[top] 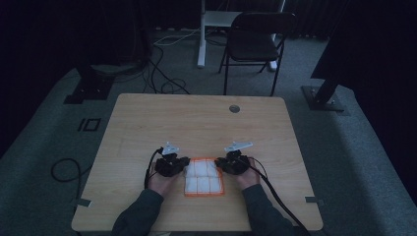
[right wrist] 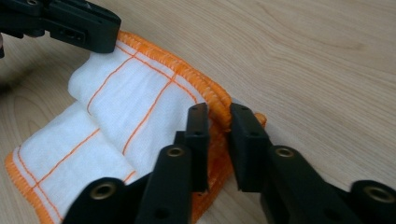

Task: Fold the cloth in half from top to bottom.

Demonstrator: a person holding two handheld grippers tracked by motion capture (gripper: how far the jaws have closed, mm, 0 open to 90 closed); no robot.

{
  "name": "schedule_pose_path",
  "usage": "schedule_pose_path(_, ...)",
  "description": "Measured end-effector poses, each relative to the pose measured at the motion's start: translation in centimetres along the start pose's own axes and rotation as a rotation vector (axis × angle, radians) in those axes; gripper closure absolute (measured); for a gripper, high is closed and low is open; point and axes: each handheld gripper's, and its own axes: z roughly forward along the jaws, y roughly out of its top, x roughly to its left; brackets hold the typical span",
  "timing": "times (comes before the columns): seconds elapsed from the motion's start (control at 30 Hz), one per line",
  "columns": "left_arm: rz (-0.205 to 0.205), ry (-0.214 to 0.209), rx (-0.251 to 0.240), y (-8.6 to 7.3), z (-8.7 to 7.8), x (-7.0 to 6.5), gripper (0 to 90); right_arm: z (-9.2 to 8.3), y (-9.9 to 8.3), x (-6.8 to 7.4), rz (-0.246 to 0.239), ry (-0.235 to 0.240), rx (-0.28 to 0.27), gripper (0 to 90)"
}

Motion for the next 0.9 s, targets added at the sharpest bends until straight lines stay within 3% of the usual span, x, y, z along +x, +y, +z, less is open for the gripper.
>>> schedule_pose_path(0.43, 0.033, 0.004, -0.017, -0.1, -0.9, -0.9, 86.4, -0.7, 0.0, 0.8, -0.034, -0.002, -0.018, 86.7)
schedule_pose_path(0.9, 0.032, -0.017, -0.034, -1.4, -2.5, -2.0, 86.2, -2.1, -0.7, 1.7, -0.074, 0.018, -0.033, 87.0)
